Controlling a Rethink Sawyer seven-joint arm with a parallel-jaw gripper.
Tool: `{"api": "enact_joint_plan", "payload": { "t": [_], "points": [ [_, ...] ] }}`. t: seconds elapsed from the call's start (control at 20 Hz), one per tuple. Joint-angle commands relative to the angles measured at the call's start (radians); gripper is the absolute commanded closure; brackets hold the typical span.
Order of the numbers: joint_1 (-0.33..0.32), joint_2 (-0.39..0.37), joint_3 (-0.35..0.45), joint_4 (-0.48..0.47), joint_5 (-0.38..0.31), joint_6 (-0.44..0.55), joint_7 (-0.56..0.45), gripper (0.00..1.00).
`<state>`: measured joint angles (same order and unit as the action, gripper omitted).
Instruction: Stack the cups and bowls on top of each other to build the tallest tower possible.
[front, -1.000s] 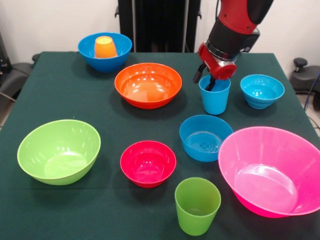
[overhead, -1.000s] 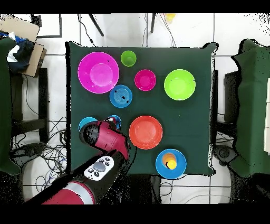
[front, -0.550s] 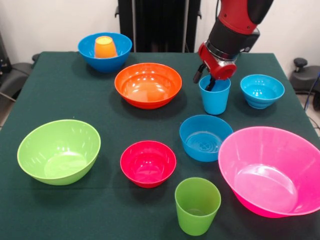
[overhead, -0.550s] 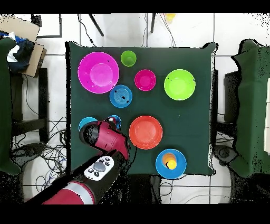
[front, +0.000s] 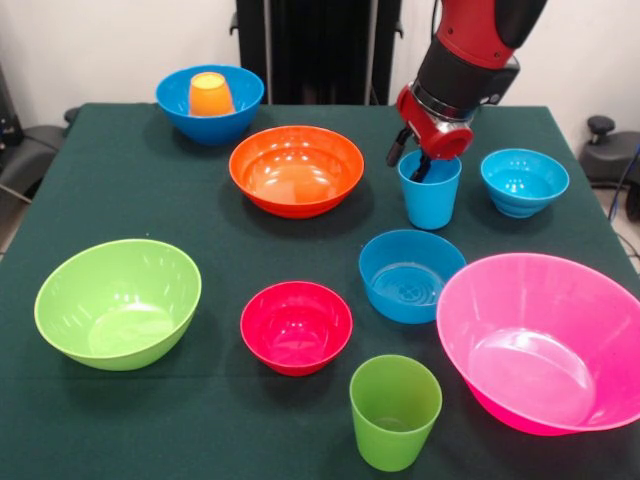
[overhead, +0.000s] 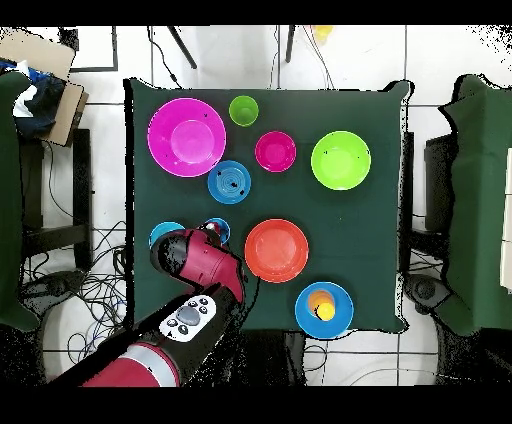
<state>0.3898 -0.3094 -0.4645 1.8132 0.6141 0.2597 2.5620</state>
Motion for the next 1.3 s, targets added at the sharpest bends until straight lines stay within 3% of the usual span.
{"api": "enact_joint_plan", "payload": {
  "t": [0.05,1.3],
  "points": [
    [-0.016,0.020,0.091,0.002,-0.055,-0.016,0.081,0.00],
    [-0.031,0.005,0.099,0.014,-0.072,-0.018,0.065,0.00]
  ]
}}
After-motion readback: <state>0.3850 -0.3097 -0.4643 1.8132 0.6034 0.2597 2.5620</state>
